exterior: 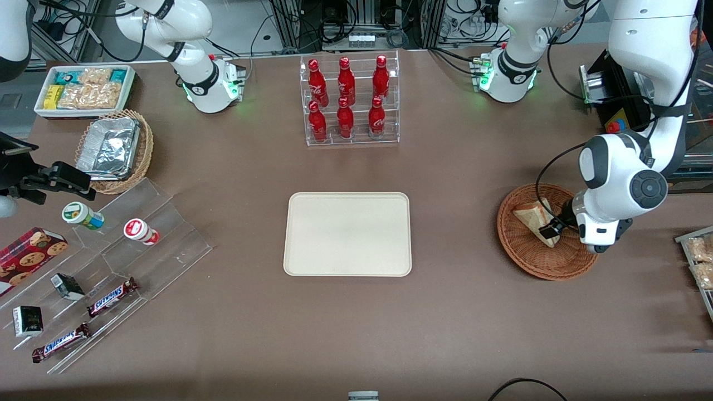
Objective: Place sandwich from basket to tray
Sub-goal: 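Lower the open left gripper over the sandwich and close on it, then lift the sandwich out of the basket with the left gripper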
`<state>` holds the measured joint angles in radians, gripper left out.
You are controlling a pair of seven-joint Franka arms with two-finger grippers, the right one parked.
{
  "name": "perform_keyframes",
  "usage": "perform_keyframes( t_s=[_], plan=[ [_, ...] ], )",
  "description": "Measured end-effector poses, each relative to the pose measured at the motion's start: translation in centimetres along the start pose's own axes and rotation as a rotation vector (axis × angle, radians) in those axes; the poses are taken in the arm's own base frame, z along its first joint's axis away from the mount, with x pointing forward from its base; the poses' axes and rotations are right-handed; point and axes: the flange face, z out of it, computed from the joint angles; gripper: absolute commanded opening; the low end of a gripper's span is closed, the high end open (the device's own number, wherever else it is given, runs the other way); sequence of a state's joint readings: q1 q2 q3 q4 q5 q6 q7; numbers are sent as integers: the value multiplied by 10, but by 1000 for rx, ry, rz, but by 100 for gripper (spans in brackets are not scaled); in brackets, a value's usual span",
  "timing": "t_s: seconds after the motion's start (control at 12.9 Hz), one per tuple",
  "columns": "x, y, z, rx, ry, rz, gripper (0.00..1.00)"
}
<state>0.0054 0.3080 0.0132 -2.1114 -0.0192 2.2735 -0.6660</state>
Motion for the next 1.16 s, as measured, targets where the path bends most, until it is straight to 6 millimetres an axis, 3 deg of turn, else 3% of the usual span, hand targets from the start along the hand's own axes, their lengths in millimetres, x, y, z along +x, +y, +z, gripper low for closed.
perform_keyframes(
  t_s=[0.47,0.7,0.93,1.16],
  plan=[
    [-14,-9,30,0,3,-2,94],
    [-15,-7,34,5,-3,2,76],
    [-16,-7,38,10,-8,3,36],
    [-13,-4,31,3,0,3,29]
  ],
)
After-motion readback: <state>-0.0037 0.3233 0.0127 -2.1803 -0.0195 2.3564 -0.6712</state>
